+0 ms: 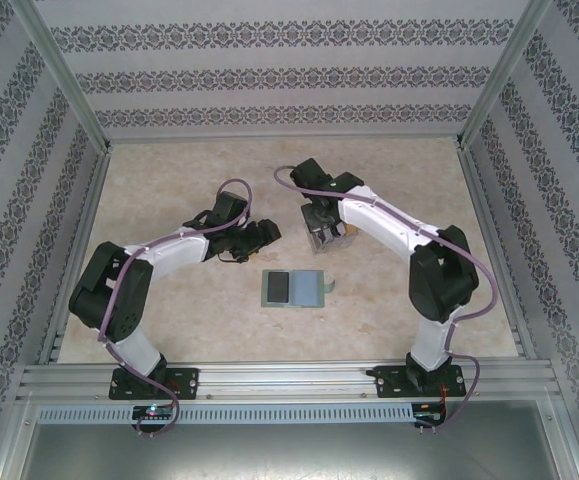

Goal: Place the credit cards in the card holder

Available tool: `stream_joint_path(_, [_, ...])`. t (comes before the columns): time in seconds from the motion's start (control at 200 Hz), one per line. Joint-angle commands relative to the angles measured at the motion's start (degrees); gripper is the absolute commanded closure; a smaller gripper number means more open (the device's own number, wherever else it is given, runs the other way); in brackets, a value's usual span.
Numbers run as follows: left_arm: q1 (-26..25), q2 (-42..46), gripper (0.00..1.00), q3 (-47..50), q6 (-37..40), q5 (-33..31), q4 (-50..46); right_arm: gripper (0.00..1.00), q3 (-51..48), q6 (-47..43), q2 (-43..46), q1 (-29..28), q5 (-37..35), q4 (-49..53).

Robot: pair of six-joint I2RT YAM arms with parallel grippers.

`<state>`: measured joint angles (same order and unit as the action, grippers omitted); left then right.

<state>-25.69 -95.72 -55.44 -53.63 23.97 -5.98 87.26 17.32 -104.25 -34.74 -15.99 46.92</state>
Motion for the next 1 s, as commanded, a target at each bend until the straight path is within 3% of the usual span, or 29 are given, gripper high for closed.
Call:
stream_joint_path(0.0, [0.82,3.08,0.23,0.74,0.45,0.09,-0.09,1.0,-3.14,4.47,5.38,0.26,4.08,-3.15])
stream_joint_path(0.345, [1.19,9.04,0.23,5.01,-0.37,1.62,3.43,1.0,-20.74,18.39,21.15,3.48,20.25,-21.24])
stream_joint_path(0.605, [1.44,13.96,0.22,9.85,-3.8,7.23,10.36,1.0,-31.24,32.78,27.28,4.06,30.0,-33.17])
stream_joint_path(0.804, [3.15,13.84,0.22,11.98,-11.23,16.31,18.59,1.0,-37.35,49.71,28.89,3.47,31.01,-37.41])
stream_joint_path(0.994, [3.58,11.99,0.23,11.08,-13.83,20.0,18.8,1.0,-43.73,63.25,30.66,1.76,28.95,-43.94])
